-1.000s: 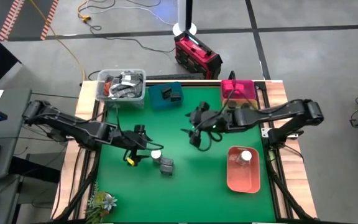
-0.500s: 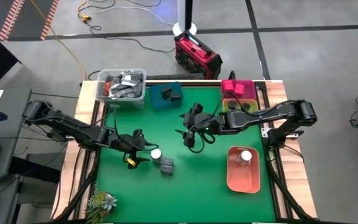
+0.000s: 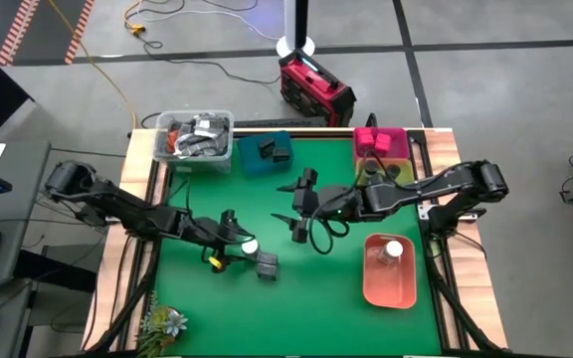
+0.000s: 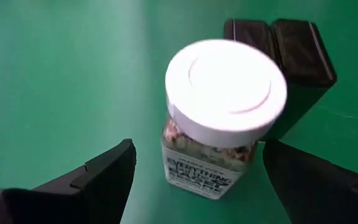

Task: Sort spices by type
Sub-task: Put the white seasoning from the middle into the orange bin

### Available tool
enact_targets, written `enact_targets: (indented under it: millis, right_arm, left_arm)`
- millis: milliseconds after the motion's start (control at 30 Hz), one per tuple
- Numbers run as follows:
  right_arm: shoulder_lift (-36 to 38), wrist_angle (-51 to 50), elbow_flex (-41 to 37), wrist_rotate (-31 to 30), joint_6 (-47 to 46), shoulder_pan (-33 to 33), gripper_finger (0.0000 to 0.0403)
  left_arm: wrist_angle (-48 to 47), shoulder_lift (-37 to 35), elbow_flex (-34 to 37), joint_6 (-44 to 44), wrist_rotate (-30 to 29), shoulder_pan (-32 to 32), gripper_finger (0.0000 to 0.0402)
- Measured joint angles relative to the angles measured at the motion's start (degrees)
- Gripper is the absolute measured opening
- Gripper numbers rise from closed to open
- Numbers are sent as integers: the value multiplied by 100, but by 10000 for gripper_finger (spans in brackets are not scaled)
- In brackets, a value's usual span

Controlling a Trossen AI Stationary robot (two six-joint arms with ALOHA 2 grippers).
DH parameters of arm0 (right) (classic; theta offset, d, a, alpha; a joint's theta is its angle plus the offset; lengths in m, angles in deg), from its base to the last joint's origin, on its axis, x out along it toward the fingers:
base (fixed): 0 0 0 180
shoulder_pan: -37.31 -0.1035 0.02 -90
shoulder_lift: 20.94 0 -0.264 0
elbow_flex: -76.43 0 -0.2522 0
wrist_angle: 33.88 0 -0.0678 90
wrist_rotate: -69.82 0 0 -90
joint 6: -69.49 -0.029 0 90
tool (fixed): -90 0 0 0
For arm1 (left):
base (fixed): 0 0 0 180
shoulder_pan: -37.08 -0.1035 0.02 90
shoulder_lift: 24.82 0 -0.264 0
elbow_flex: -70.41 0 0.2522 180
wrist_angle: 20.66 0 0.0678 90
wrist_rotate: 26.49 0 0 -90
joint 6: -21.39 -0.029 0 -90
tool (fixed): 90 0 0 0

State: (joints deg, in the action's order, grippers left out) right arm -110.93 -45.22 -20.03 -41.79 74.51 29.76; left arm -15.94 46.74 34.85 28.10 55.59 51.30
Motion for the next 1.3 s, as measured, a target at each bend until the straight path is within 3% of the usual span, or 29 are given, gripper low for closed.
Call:
enact_targets:
  millis: [233, 600, 800, 967, 1100, 1300]
  right_arm:
    - [0, -29, 0, 0, -46, 9, 333]
    - [-24, -266, 0, 370, -245, -2, 333]
    - [-24, -254, 0, 549, -260, -62, 333]
    - [-134, -249, 9, 546, -315, -135, 333]
    - [-431, 2, 9, 539, -226, -146, 333]
    - [-1073, 1139, -2, 446, 441, -104, 333]
  left_arm:
    - [481, 475, -1, -152, 175, 0, 325]
    - [513, 525, -22, -375, 170, -11, 195]
    - [-242, 366, -349, -701, 97, -157, 195]
    - [-1200, -76, -674, -1039, -717, -208, 205]
    - [-1268, -398, -731, -1091, -1213, -251, 204]
    - [-1042, -654, -826, -854, -1303, -482, 203]
